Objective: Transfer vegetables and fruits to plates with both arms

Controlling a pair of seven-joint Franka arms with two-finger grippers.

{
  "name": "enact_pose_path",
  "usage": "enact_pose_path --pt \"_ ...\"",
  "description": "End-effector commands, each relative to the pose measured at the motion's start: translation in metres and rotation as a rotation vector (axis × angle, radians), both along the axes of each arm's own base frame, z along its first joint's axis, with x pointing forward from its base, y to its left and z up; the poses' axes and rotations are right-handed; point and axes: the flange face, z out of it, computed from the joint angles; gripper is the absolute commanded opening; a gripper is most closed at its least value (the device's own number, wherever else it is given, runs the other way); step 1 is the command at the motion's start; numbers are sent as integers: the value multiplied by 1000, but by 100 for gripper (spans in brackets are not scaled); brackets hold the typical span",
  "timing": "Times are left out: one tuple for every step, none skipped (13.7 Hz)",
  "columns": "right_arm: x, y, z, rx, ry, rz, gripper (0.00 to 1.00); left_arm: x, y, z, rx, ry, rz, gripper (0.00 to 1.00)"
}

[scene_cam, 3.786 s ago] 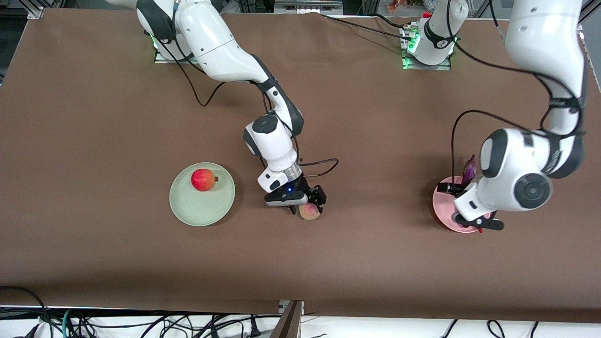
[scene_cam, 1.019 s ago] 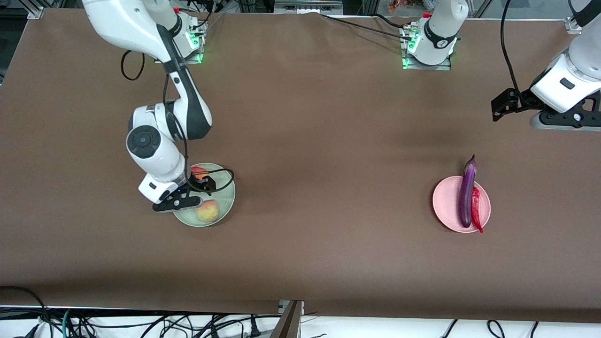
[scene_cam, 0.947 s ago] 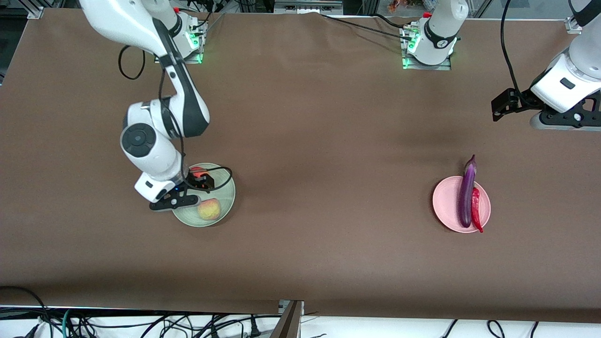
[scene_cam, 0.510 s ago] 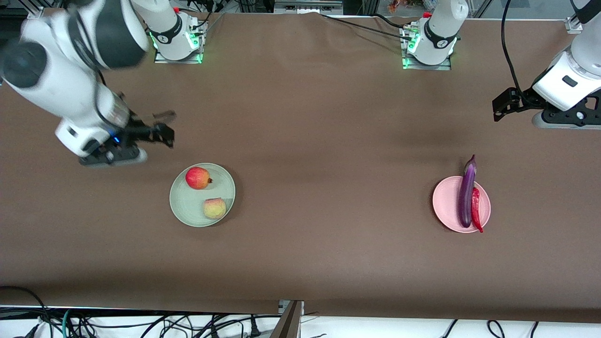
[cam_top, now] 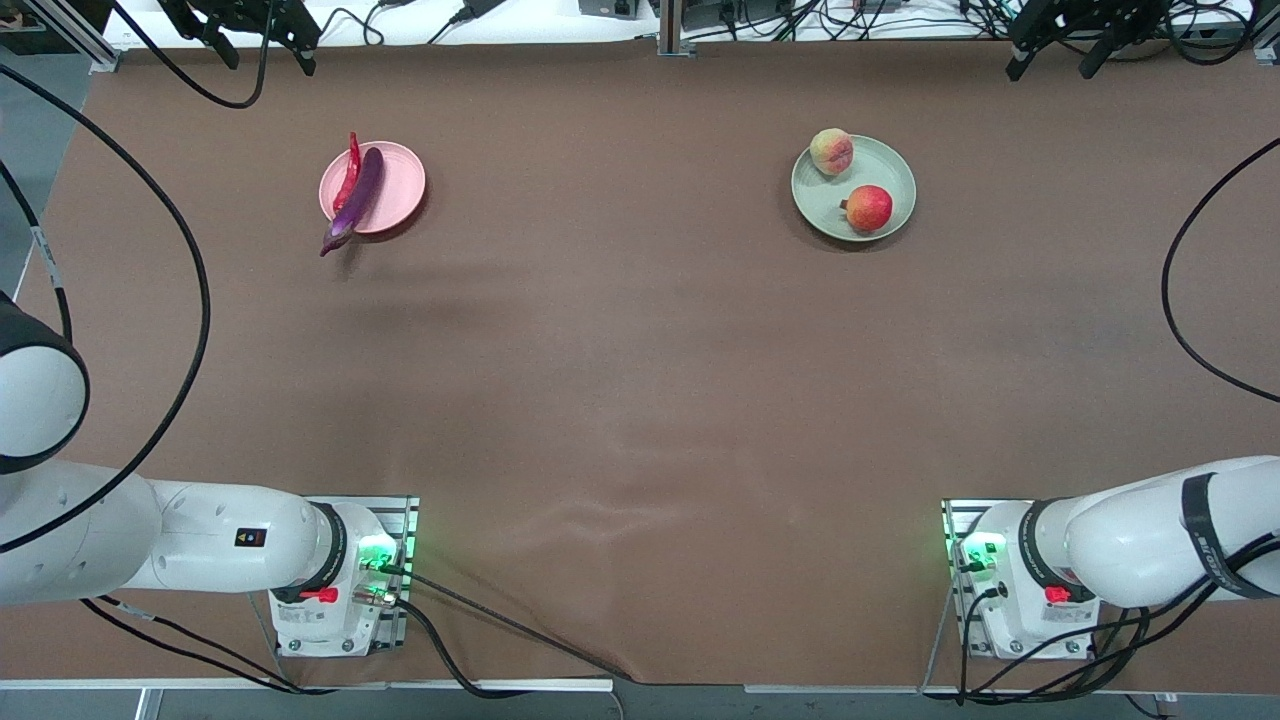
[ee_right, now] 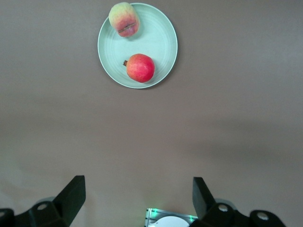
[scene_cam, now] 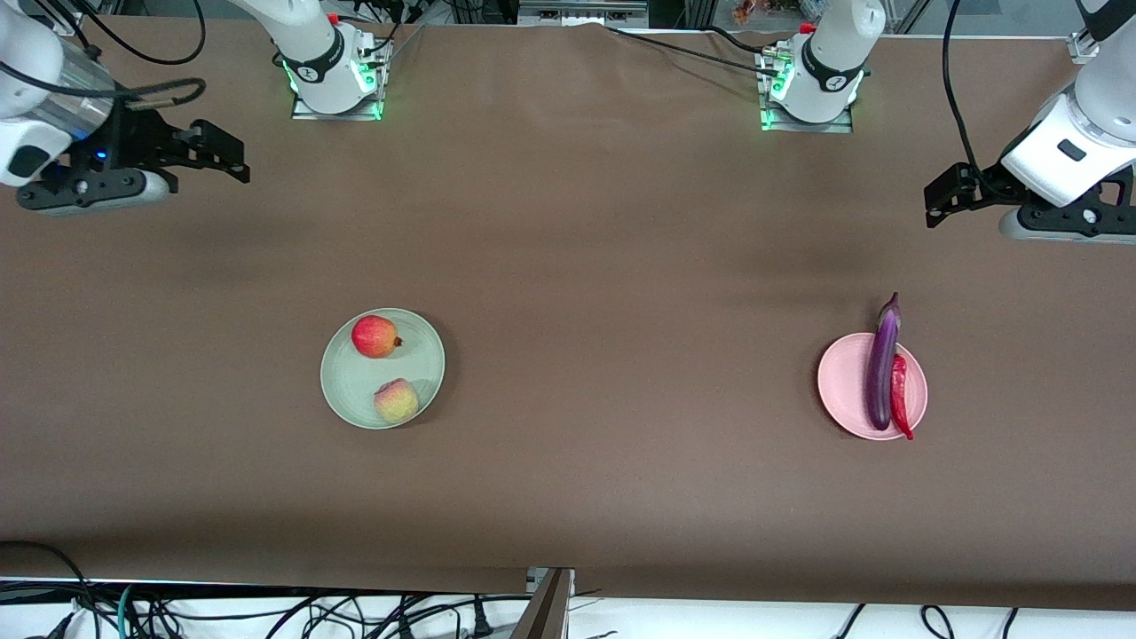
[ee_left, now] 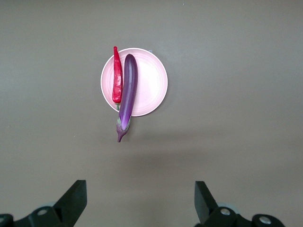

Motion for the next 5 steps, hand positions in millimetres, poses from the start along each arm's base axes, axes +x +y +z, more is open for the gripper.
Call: enact_pose_path --pt "7 -12 8 -10 -1 15 100 -5 -2 8 -18 -12 -16 100" --pt "8 -13 9 -18 -3 12 100 -4 -4 7 -19 -11 -19 100" --pt "9 -15 11 -37 -10 10 100 -5 -6 9 -20 -14 -22 100" --pt "9 -15 12 -43 -12 13 100 -5 -10 10 -18 -17 -28 100" --pt "10 -16 12 -43 -16 13 100 -5 -9 11 -19 -18 -27 100"
